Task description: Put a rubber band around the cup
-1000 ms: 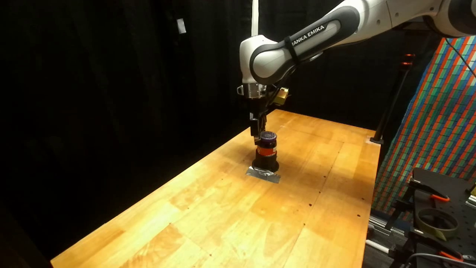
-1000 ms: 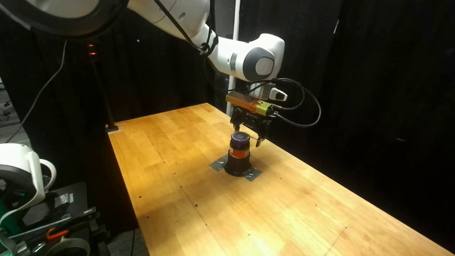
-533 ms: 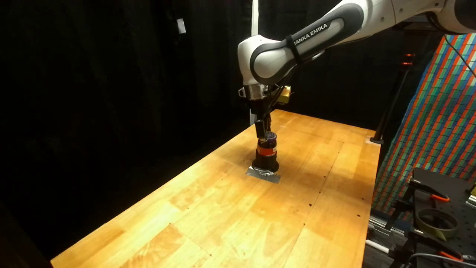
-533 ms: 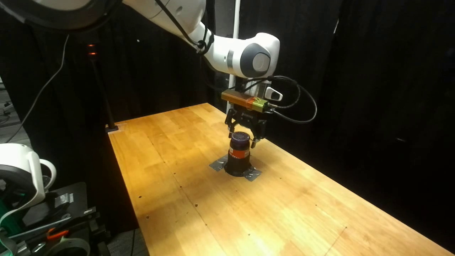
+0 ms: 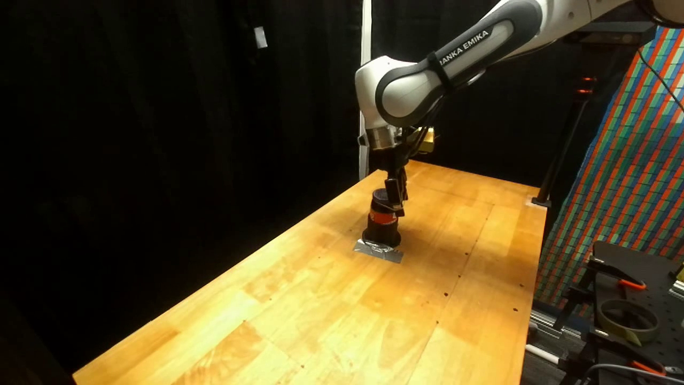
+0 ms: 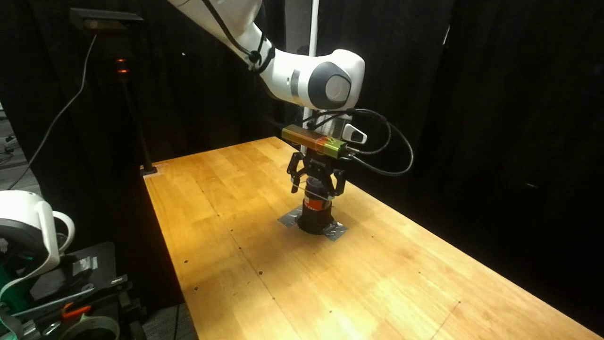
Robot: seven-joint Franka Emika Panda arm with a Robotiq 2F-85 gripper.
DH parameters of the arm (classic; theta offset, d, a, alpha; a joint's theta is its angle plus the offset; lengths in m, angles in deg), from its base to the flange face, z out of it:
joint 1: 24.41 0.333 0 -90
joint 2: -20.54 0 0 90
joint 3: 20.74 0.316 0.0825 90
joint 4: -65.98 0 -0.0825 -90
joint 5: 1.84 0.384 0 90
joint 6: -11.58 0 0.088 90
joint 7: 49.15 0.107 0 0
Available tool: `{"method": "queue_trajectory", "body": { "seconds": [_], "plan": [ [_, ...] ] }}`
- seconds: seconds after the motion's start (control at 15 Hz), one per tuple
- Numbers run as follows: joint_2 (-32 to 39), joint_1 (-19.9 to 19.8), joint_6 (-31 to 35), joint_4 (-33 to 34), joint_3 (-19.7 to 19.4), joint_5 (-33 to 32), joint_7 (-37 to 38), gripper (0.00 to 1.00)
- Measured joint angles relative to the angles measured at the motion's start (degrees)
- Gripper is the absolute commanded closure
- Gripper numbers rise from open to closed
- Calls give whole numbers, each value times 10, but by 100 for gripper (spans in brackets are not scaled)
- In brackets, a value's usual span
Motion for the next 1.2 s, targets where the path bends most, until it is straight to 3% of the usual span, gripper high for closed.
{"method": "queue_trajectory", "body": {
  "seconds": [0.13,0.2,0.53,0.73,0.93,1.2],
  "plan": [
    [-28,-6,46,-51,0,0,0,32],
    [-42,-9,77,-79,0,0,-1,42],
    [-108,-24,275,-221,0,0,-9,78],
    [-140,-35,389,-303,1,1,-21,84],
    [-162,-60,505,-378,15,11,-56,81],
    [-170,-138,698,-474,91,39,-132,79]
  ]
}}
